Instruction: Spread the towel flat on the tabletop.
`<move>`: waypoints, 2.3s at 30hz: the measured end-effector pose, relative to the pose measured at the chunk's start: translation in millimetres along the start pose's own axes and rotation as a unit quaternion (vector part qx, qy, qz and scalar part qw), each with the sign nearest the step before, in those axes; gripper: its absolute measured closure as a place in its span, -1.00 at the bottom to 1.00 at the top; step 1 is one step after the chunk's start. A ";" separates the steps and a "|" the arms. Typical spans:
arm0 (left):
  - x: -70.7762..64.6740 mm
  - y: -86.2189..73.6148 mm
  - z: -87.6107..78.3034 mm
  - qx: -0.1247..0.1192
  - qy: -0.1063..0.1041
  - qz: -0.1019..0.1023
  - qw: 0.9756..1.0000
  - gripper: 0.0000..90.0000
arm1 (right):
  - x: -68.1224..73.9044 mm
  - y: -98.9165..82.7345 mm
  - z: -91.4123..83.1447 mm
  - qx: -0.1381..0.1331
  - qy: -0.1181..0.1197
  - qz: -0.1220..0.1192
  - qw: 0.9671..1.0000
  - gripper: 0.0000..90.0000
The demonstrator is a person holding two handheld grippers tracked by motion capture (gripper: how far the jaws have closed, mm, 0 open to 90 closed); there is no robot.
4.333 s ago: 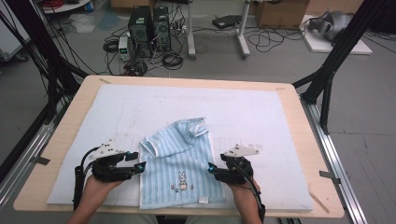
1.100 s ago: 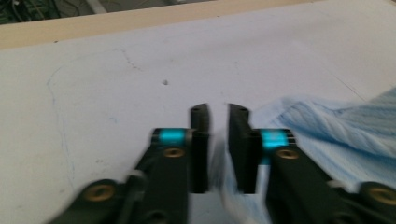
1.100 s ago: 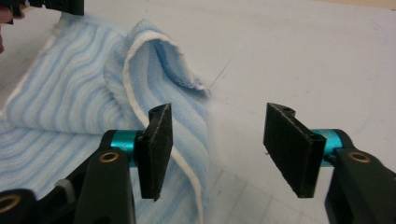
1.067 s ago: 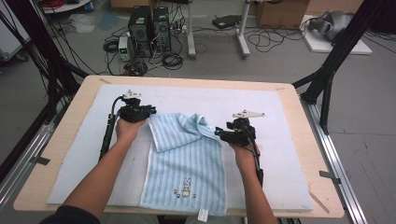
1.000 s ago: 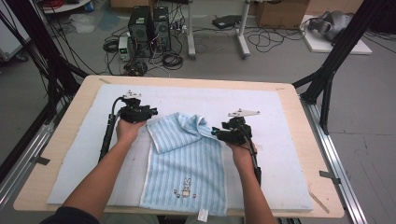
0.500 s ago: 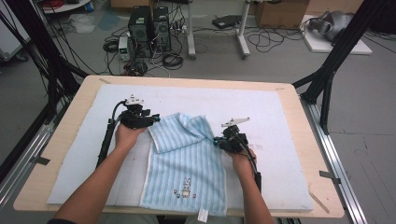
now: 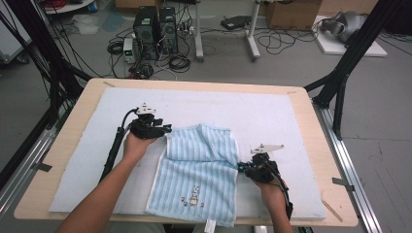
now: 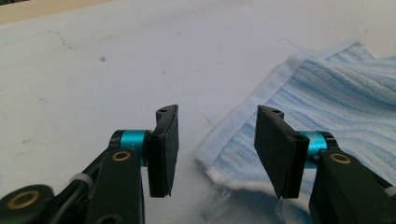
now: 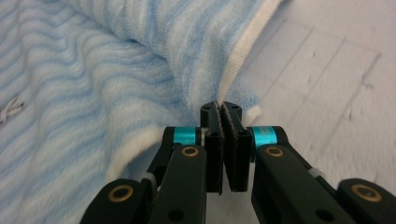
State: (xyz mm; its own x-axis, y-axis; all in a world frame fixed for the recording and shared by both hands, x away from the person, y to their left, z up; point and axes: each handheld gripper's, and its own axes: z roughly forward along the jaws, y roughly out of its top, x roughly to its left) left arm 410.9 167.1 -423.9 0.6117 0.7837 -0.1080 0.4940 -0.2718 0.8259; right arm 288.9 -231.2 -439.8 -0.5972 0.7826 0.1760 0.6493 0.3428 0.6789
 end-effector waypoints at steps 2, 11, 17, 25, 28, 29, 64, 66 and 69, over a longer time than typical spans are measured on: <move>-0.8 -1.4 1.0 -0.001 -0.002 0.001 1.000 0.11 | 2.0 -5.1 -4.6 0.004 -0.009 -0.007 1.000 0.85; -4.4 -2.9 5.8 -0.002 -0.015 -0.003 1.000 0.08 | -12.5 20.8 -20.0 -0.087 -0.037 0.007 0.995 0.13; 0.0 -7.9 18.6 0.024 -0.001 -0.004 1.000 -0.09 | -28.7 64.7 5.1 -0.080 -0.080 0.000 0.994 -0.11; 3.3 -10.3 29.3 0.045 0.022 -0.003 0.999 -0.20 | -36.9 95.8 52.8 -0.025 -0.092 -0.011 0.995 -0.38; 2.4 -10.3 29.2 0.048 0.034 0.027 0.998 -0.02 | -38.1 96.1 66.6 -0.003 -0.080 -0.015 0.997 -0.12; 2.2 -10.2 29.1 0.049 0.036 0.029 0.998 0.02 | -37.3 95.6 69.9 0.008 -0.082 -0.019 0.996 -0.02; 19.8 70.9 36.7 -0.024 0.085 0.074 0.993 0.82 | -51.1 139.8 72.9 -0.104 -0.178 -0.051 0.977 0.91; 20.7 67.3 40.8 -0.005 0.089 0.055 0.994 0.52 | -50.7 144.7 73.5 -0.111 -0.179 -0.045 0.977 0.84; 24.8 61.4 41.3 0.016 0.080 0.021 0.996 0.15 | -55.2 141.7 77.6 -0.095 -0.157 -0.015 0.983 0.32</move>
State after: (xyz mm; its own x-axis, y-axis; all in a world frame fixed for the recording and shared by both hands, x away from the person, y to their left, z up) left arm 481.9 146.8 -398.7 0.5266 0.8499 0.0177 0.4909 -0.3210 0.8099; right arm 450.5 -185.5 -408.7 -0.4207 0.9056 -0.0535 0.5171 0.2878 0.8061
